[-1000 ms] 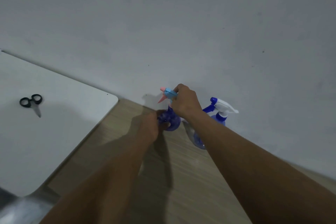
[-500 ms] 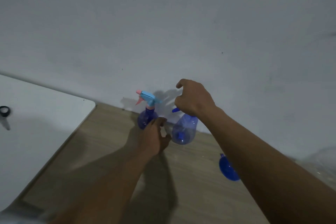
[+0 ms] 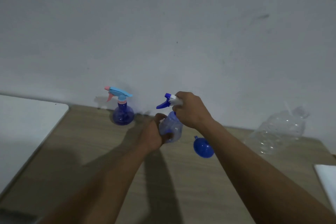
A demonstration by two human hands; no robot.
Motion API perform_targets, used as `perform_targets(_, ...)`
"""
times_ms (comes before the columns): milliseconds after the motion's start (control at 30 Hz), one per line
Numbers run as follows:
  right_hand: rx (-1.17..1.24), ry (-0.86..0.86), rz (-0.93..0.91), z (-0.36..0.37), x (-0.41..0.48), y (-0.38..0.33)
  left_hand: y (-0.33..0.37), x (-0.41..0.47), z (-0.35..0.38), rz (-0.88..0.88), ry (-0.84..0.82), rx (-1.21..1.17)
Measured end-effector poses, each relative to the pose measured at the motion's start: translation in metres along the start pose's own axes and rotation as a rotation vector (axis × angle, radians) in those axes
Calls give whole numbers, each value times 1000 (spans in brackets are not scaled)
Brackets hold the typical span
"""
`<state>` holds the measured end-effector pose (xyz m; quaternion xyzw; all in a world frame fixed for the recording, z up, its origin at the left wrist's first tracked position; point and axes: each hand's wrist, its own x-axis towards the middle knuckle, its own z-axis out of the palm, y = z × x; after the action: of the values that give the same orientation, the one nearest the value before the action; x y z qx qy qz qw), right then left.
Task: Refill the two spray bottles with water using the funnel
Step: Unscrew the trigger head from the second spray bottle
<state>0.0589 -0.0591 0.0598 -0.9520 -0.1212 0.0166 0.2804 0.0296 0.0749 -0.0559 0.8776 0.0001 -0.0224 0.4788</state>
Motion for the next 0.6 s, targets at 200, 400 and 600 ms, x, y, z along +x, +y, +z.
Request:
perform_targets(200, 176, 53, 73, -38, -73, 31, 42, -41, 36, 41, -196, -75)
perform_targets(400, 403, 204, 191, -54, -152, 80, 62, -91, 96, 41, -222, -98)
perform_targets(600, 618, 344, 323, -34, -209, 122, 57, -128, 144, 65, -238, -139)
